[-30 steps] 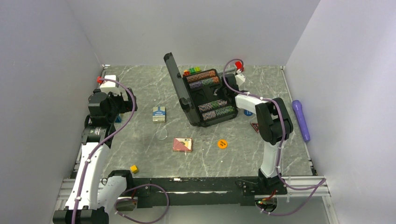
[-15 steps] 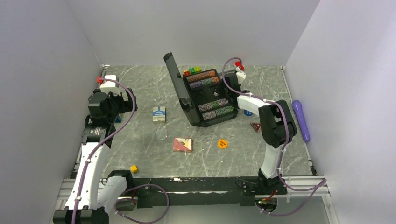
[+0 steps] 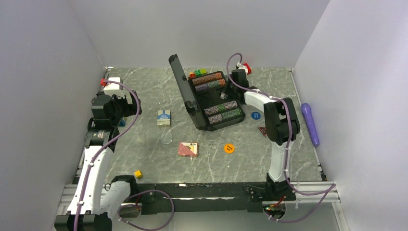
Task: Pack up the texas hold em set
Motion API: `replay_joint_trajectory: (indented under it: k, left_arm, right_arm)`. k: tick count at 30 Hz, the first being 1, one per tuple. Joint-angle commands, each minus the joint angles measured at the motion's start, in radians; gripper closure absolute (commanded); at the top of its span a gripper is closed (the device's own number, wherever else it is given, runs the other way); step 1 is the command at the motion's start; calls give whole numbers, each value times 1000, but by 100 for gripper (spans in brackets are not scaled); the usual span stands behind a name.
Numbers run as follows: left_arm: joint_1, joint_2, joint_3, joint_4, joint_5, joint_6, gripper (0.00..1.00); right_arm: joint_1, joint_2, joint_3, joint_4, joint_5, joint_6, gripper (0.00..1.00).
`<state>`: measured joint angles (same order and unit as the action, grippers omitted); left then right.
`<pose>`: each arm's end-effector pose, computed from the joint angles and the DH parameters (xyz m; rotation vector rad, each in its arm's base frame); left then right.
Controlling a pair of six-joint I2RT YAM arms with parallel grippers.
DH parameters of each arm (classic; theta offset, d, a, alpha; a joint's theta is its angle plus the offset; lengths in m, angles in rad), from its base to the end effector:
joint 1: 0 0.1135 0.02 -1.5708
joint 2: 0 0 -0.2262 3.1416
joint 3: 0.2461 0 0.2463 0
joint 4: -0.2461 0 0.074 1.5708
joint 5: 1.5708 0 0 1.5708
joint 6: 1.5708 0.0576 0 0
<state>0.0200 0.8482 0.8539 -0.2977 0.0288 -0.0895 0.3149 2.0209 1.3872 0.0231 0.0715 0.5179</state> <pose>0.2349 0.0030 0.3067 -0.0820 1.8615 -0.0750 0.4331 0.1367 0.1487 0.2645 2.1911 0.3926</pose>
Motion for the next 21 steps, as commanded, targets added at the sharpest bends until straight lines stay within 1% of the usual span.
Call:
replay_joint_trajectory:
  k: [1, 7, 13, 16, 21]
  left_arm:
    - [2, 2, 22, 23, -9, 5, 1]
    - [1, 3, 22, 24, -8, 5, 1]
    - [2, 8, 22, 24, -7, 4, 1]
    - [2, 10, 23, 23, -6, 4, 1]
    - [2, 11, 22, 25, -7, 6, 1]
  right_arm:
    - [-11, 51, 63, -15, -95, -53, 78]
    - [-11, 83, 44, -18, -152, -32, 81]
    - [-11, 55, -23, 0, -106, -20, 81]
    - [-11, 25, -8, -14, -92, -42, 78]
    - [-11, -25, 84, -84, -96, -101, 65]
